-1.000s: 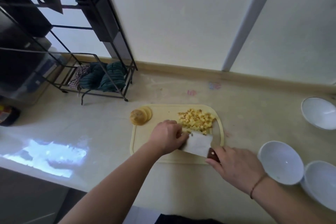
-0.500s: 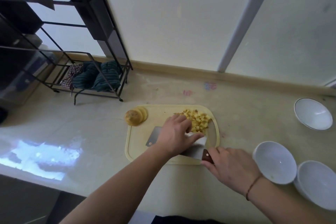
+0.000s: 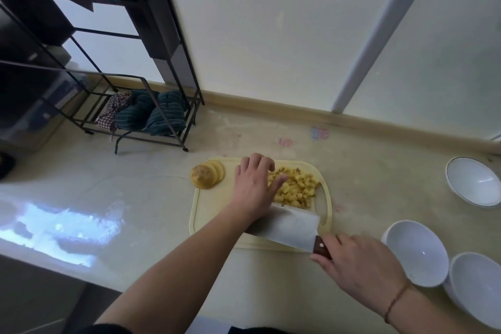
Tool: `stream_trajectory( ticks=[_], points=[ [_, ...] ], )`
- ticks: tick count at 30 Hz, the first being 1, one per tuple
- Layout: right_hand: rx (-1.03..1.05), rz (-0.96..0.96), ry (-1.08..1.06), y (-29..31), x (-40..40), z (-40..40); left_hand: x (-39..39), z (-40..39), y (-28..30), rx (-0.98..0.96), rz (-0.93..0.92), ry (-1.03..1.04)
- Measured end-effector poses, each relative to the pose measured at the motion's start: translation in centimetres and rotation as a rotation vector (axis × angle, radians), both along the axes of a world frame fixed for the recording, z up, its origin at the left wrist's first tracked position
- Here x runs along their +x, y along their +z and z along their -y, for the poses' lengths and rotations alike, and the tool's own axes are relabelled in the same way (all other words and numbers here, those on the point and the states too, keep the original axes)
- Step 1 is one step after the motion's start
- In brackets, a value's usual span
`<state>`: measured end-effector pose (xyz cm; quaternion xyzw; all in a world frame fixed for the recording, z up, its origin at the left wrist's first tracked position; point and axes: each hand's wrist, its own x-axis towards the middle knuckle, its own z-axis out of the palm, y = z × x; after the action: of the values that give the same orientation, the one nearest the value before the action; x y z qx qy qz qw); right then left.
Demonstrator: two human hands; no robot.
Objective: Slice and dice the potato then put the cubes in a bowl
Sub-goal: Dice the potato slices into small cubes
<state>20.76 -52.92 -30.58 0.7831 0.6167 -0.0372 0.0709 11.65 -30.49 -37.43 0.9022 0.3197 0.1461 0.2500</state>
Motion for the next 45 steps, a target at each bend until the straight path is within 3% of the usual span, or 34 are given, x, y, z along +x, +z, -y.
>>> stream_trajectory(
  ticks=[3,8,11,16,24,26,30,33,36,38,39,41,42,45],
  points=[
    [0.090,-0.075,-0.073,-0.2,0.5,1.8,-2.6,-3.6,1.0,0.161,0.024,0.020],
    [0.143,-0.322,-0.372,0.5,0.1,3.6,-6.9,-9.2,3.1,0.061,-0.519,-0.005],
    [0.176,-0.416,-0.413,1.0,-0.5,2.9,-7.1,-9.9,2.9,0.076,-0.668,-0.051],
    [0.138,-0.490,-0.373,1.2,-1.5,1.3,-6.2,-10.8,3.2,0.061,-0.674,-0.085],
    [0.128,-0.393,-0.336,1.1,-2.1,1.3,-5.2,-10.9,2.6,0.084,-0.557,-0.252],
    [0.107,-0.397,-0.369,1.3,-2.2,1.4,-4.9,-10.5,2.6,0.100,-0.496,-0.316],
    [0.086,-0.492,-0.479,1.5,-2.3,1.8,-5.0,-9.2,3.0,-0.028,-0.238,-0.251],
    [0.141,-0.928,-0.680,2.1,-2.6,1.3,-6.2,-7.0,2.4,0.038,-0.100,-0.294],
    [0.209,-1.544,-0.989,2.4,-2.5,0.5,-7.4,-4.3,0.2,0.134,-0.280,-0.432],
    [0.281,-1.764,-1.053,2.4,-2.2,0.1,-8.1,-2.8,-1.3,0.226,-0.273,-0.443],
    [0.308,-1.865,-1.072,2.4,-1.8,-0.1,-8.1,-2.1,-1.7,0.219,-0.183,-0.405],
    [0.319,-2.097,-1.109,2.0,-0.7,0.0,-7.3,-0.1,-1.2,-0.011,0.112,-0.192],
    [0.311,-2.241,-1.113,1.6,-0.2,0.1,-6.6,0.9,0.2,-0.281,0.237,-0.033],
    [0.142,-2.698,-0.936,0.8,0.3,0.2,-3.6,2.6,4.7,-1.593,0.424,0.314]
  ],
)
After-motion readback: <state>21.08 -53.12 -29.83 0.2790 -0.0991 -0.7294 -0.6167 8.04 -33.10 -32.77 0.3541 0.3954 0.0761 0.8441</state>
